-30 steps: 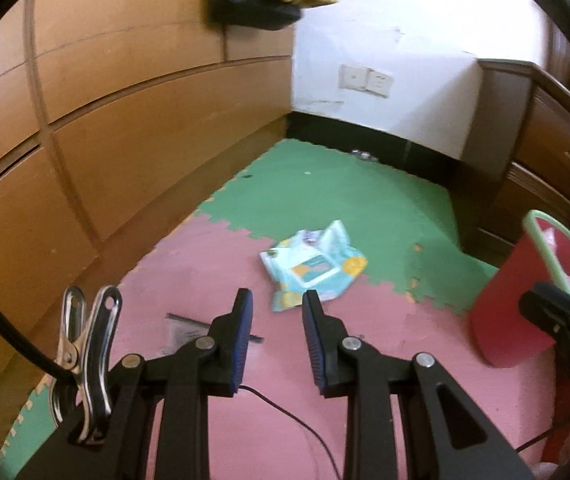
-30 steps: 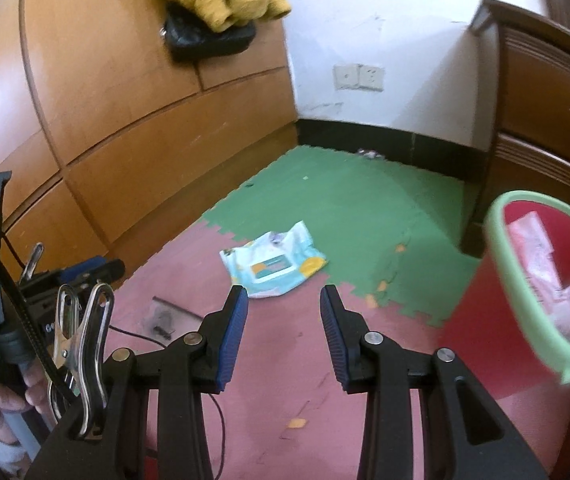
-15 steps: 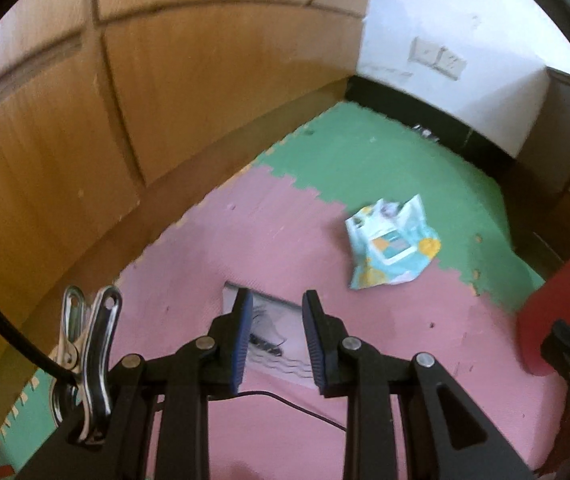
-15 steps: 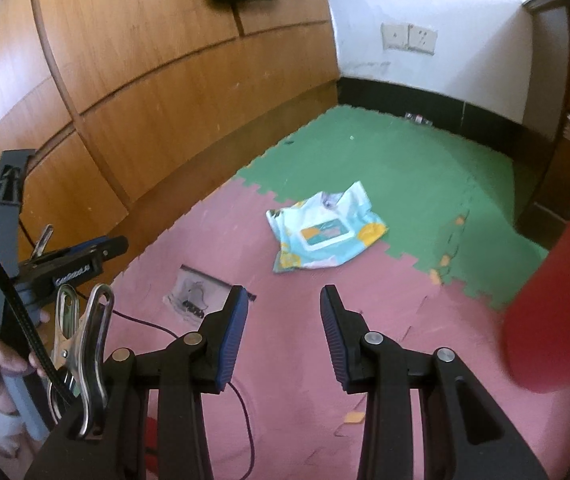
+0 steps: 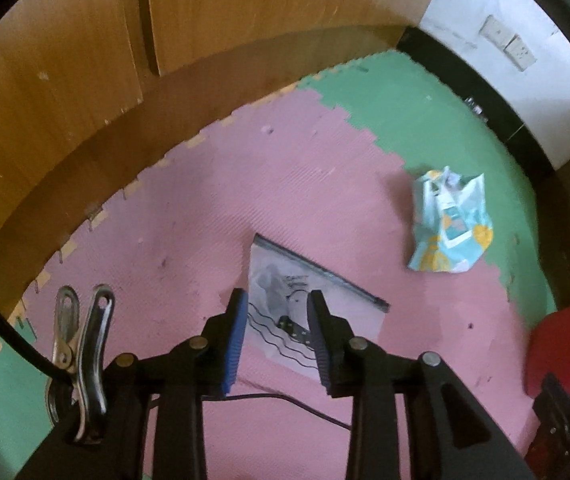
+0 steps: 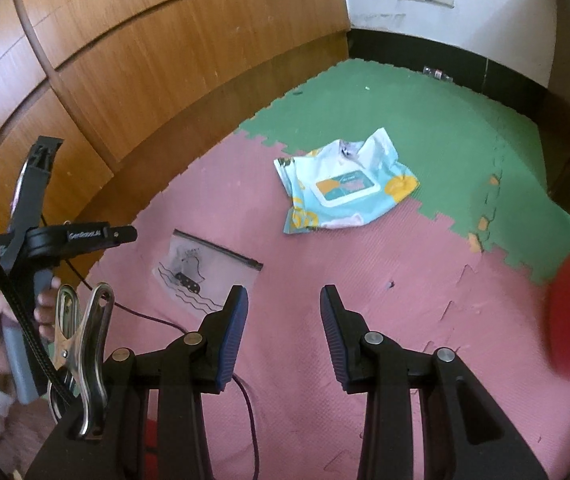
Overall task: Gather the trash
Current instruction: 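Close the left tool on the clear 'CAN'T SWIM' zip bag and lift it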
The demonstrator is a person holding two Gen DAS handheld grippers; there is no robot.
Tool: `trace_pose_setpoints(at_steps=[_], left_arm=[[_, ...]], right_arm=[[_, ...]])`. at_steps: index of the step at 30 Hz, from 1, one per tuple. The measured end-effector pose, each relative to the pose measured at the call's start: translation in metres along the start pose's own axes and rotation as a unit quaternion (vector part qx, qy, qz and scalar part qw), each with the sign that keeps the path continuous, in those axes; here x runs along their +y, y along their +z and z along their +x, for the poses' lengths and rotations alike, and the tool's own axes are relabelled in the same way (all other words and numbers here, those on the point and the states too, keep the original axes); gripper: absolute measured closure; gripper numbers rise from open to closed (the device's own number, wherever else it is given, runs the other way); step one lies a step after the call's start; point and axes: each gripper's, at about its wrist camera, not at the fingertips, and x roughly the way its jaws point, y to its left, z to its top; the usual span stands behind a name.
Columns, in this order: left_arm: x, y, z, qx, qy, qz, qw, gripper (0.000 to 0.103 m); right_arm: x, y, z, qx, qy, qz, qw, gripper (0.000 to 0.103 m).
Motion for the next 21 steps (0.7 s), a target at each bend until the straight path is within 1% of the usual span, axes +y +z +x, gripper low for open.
trace_pose_setpoints(at_steps=[3, 6, 9, 12, 15, 18, 19, 21], left_arm=[[0.000, 0.003, 0.017, 0.014, 0.010, 0.012, 0.9998, 0.065], [0.000, 0.006, 0.034, 0.027, 0.003, 0.025, 0.9993, 0.061], [0.001, 0.008, 0.047, 0.033, 0.001, 0.032, 0.9989, 0.060], [0.007, 0.009, 0.059, 0.040, -0.010, 0.030, 0.9987, 0.060], [0.013, 0.009, 0.072, 0.058, -0.033, 0.014, 0.9977, 0.059], [0.017, 0.008, 0.084, 0.072, -0.038, 0.002, 0.9967, 0.059], [0.018, 0.008, 0.086, 0.073, -0.044, 0.004, 0.9963, 0.059], [0.017, 0.007, 0.090, 0.079, -0.043, 0.007, 0.9959, 0.059]], right_arm=[[-0.002, -0.001, 0.009, 0.009, 0.000, 0.001, 1.000, 0.064], [-0.003, -0.003, 0.017, 0.016, 0.000, 0.000, 1.000, 0.064], [-0.003, -0.006, 0.023, 0.021, 0.001, -0.005, 1.000, 0.064], [-0.004, -0.010, 0.029, 0.027, 0.001, -0.009, 1.000, 0.064], [-0.005, -0.013, 0.035, 0.032, 0.002, -0.009, 0.999, 0.064], [-0.006, -0.016, 0.040, 0.039, 0.003, -0.009, 0.999, 0.064], [-0.005, -0.017, 0.042, 0.040, 0.003, -0.010, 0.999, 0.064], [-0.004, -0.020, 0.045, 0.044, 0.003, -0.013, 0.999, 0.064]])
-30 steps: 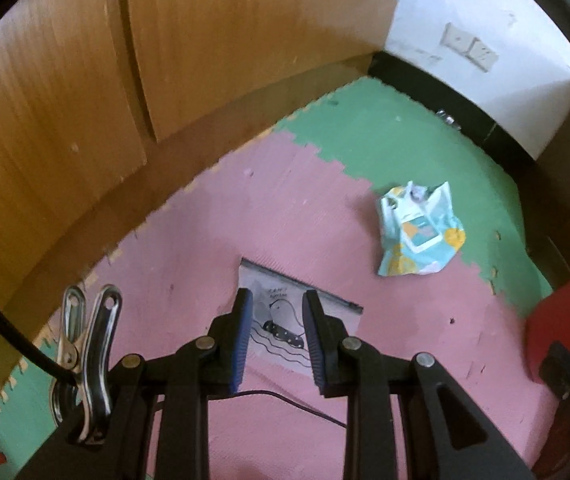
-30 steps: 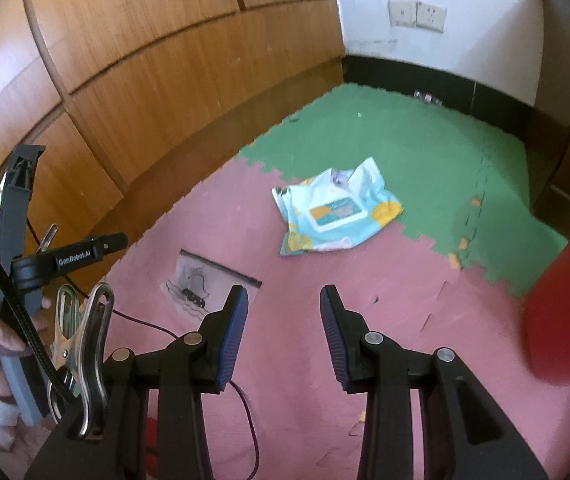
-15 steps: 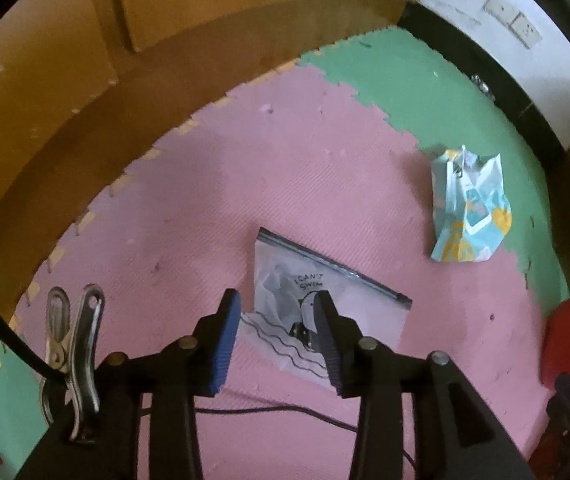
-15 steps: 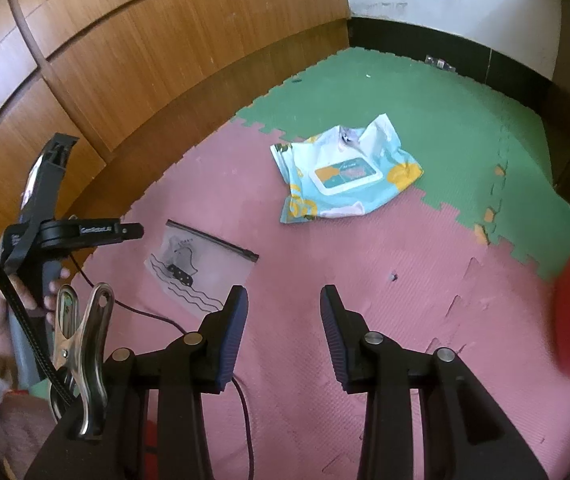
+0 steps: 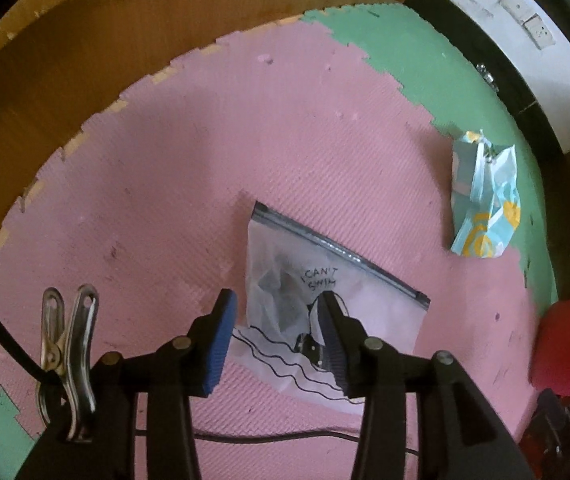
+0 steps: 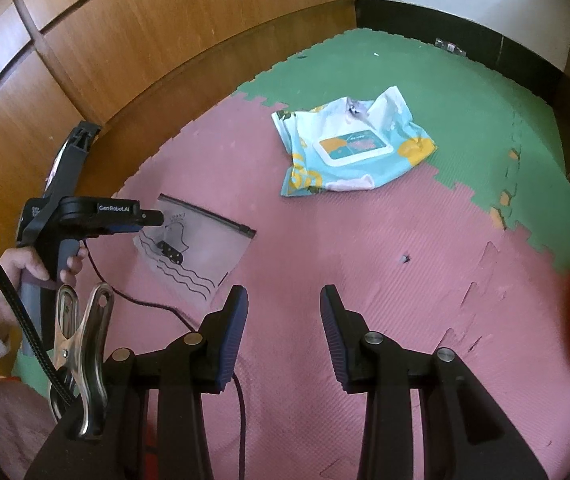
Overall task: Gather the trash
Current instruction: 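Close the left tool on the clear 'CAN'T SWIM' zip bag and lift it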
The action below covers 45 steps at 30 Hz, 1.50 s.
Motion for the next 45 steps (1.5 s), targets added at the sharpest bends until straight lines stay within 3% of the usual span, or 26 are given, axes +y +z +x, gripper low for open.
trace_pose_setpoints(at_steps=[9, 22, 34, 41, 44, 45], left_arm=[[-0.002, -0.006, 0.017, 0.030, -0.001, 0.012, 0.9995, 0.059], [-0.002, -0.007, 0.022, 0.039, -0.010, 0.020, 0.9990, 0.057], [-0.003, -0.006, 0.024, 0.044, -0.008, 0.022, 0.9988, 0.057], [-0.006, -0.005, 0.027, 0.049, -0.010, 0.028, 0.9984, 0.057], [-0.010, -0.007, 0.028, 0.051, -0.008, 0.037, 0.9980, 0.058], [-0.011, -0.007, 0.028, 0.052, -0.008, 0.039, 0.9979, 0.058]], right_arm=[[0.011, 0.005, 0.020, 0.018, 0.001, -0.017, 1.000, 0.064], [0.022, 0.019, 0.083, 0.061, 0.058, 0.045, 0.995, 0.064], [0.040, 0.013, 0.138, 0.095, 0.073, 0.072, 0.990, 0.064], [0.048, 0.012, 0.139, 0.078, 0.067, 0.067, 0.992, 0.065], [0.049, 0.011, 0.141, 0.073, 0.063, 0.067, 0.993, 0.073], [0.050, 0.012, 0.142, 0.073, 0.061, 0.064, 0.993, 0.080]])
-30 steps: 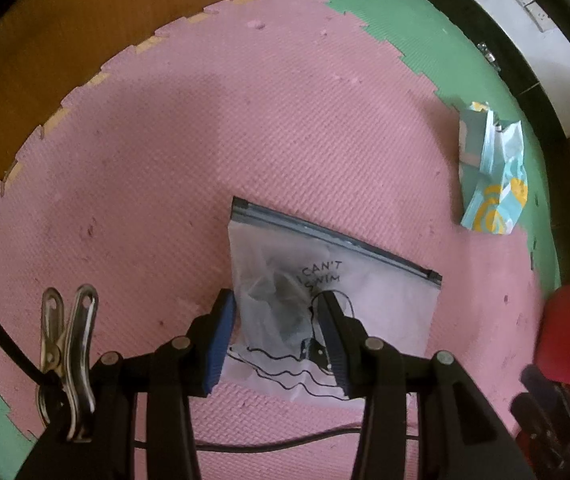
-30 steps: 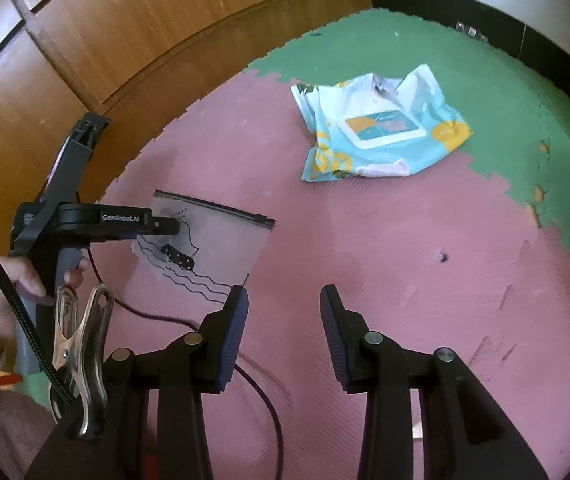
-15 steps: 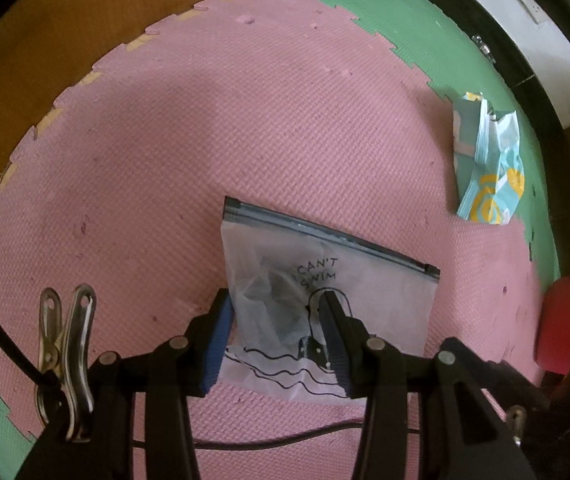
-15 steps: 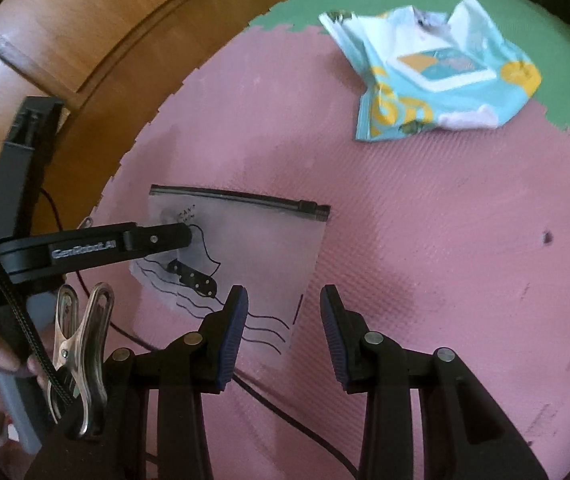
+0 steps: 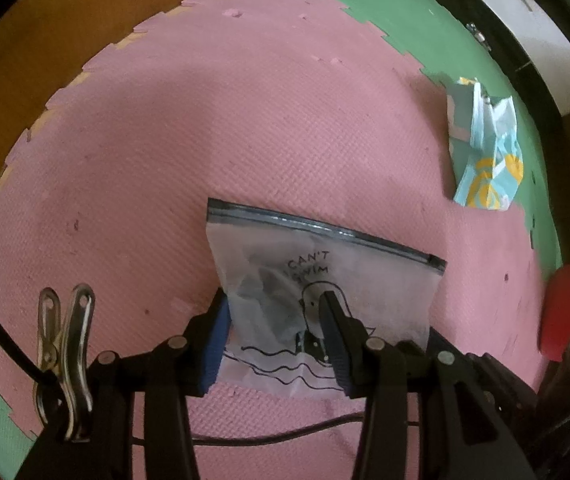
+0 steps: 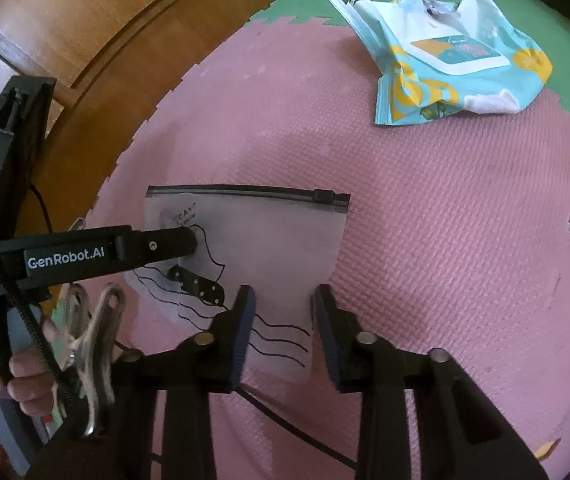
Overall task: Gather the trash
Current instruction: 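Close the left tool on the clear 'CAN'T SWIM' zip bag and lift it, then carry the zip bag in the left tool over the red bucket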
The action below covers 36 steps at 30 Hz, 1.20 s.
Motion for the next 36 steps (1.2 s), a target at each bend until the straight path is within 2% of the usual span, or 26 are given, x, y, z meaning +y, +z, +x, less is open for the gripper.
trace_pose_setpoints(at_steps=[2, 4, 6, 12, 19, 26, 30, 36], left_arm=[[0.000, 0.000, 0.000, 0.001, -0.001, 0.000, 1.0000, 0.063], [0.002, 0.000, 0.001, 0.002, -0.008, -0.002, 1.0000, 0.076], [0.004, -0.001, 0.002, 0.006, -0.019, -0.011, 0.9997, 0.081], [0.009, -0.003, 0.003, 0.012, -0.045, -0.020, 0.9987, 0.092], [-0.003, -0.009, -0.022, -0.016, -0.078, -0.012, 0.9968, 0.093], [-0.041, -0.024, -0.065, -0.067, -0.092, 0.028, 0.9930, 0.093], [-0.072, -0.039, -0.097, -0.107, -0.083, 0.075, 0.9879, 0.093], [-0.126, -0.069, -0.140, -0.162, -0.078, 0.124, 0.9758, 0.094]], right_arm=[[0.001, 0.001, 0.003, -0.001, -0.001, -0.003, 1.000, 0.087], [-0.001, 0.003, 0.005, 0.000, 0.005, -0.001, 1.000, 0.095], [-0.004, 0.003, 0.003, 0.001, 0.011, 0.003, 1.000, 0.099], [-0.003, 0.006, -0.003, -0.005, 0.011, 0.001, 1.000, 0.100], [-0.007, 0.012, -0.034, -0.022, 0.017, 0.006, 1.000, 0.101], [-0.020, 0.005, -0.087, -0.042, 0.023, 0.012, 0.999, 0.101], [-0.028, 0.000, -0.122, -0.059, 0.022, 0.013, 0.998, 0.101], [-0.033, -0.012, -0.181, -0.096, 0.001, -0.003, 0.995, 0.101]])
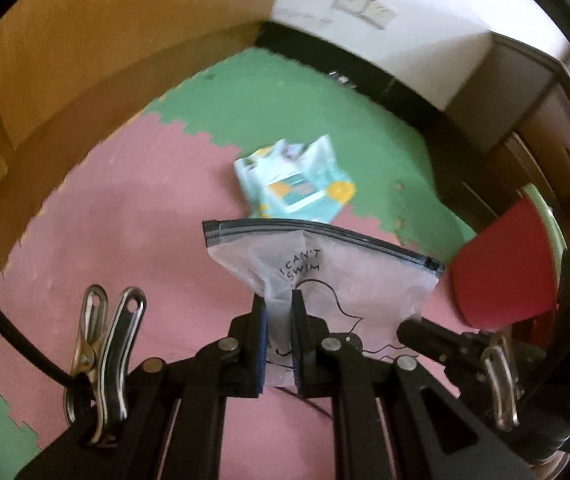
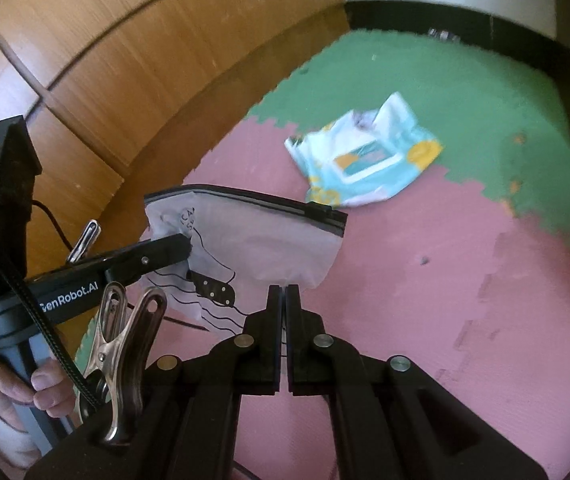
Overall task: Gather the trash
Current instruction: 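Carry the zip bag in the left tool over the red bucket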
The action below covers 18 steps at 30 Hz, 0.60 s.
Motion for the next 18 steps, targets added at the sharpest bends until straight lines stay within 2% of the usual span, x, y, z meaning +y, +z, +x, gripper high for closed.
trace_pose_setpoints(at_steps=[8, 18], left_arm=[[-0.096, -0.002, -0.042, -0.033, -0.038, 0.058, 0.9971, 0.094], [-0.233, 0.003, -0.065, -0.057, -0.087, 0.140, 0.9846, 0.094]], right_arm=[[-0.047, -0.013, -0.097, -0.056, -0.018, 0.027, 0.998, 0.101], [-0.115, -0.032, -0.203, -0.131, -0.057, 0.073, 0.987, 0.101]])
